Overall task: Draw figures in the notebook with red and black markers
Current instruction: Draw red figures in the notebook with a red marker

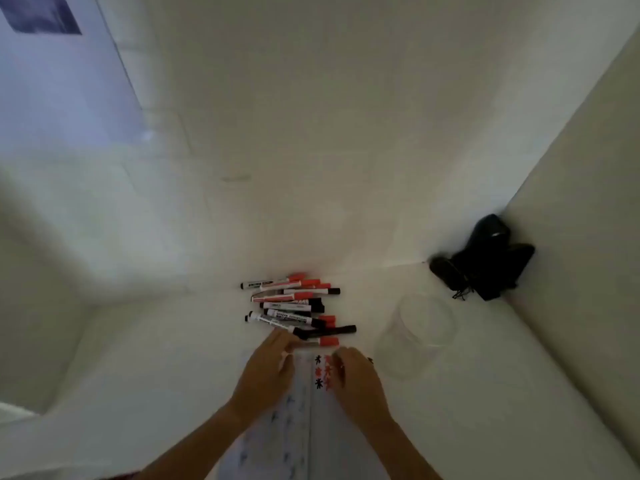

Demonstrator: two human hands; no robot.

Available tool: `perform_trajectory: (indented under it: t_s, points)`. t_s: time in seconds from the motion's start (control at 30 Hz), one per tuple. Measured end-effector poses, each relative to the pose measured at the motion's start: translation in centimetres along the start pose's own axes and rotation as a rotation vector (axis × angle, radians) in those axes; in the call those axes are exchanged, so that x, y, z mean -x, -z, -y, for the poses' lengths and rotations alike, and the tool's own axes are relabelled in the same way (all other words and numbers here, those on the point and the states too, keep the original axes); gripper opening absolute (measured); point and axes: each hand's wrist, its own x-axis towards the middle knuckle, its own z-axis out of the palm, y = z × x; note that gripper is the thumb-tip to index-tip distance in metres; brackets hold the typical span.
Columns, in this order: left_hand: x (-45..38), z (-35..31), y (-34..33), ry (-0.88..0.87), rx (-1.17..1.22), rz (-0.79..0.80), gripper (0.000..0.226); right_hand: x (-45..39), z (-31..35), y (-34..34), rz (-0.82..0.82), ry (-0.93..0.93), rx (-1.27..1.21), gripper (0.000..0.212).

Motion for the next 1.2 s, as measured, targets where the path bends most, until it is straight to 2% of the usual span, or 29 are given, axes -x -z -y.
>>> perform_trajectory:
  t_s: [0.07,0.2,0.3,0.47,0.63,0.9,1.2]
  points:
    - [0.0,2.2,-1.1,-0.022,-0.04,-0.078,0.025,-0.3,-1.3,-1.5,-0.076,0.055,0.016,0.018]
    - [-0.3,5.8,-2.5,-0.07,-0.097,-0.129,0.023,-1.1,-3.5,-3.7,-0.156,0.15,0.024,0.01]
    - [-0.2,7.0,-2.7,-0.128,-0.147,-0.129,0.019,-1.2,-4.4,-4.4,-0.193,0.211,0.057,0.008]
    - [0.1,7.9,-3.1,-0.241,-0.259,-0.218,0.013,-1.1,-4.8,-4.5,-0.256,0.316,0.05,0.009]
    - [0.1,7.4,-3.5,-0.264,-0.401,-0.326,0.026,-0.8,-4.6,-4.3,-0.322,0.346,0.103,0.007]
    - [0.3,6.9,-3.6,-0.248,-0.416,-0.296,0.017,-1.7,-3.7,-4.3,-0.404,0.29,0.122,0.007]
    - [0.0,7.5,-4.0,-0.279,-0.422,-0.299,0.021,-4.5,-2.1,-4.7,-0.319,0.283,0.271,0.014]
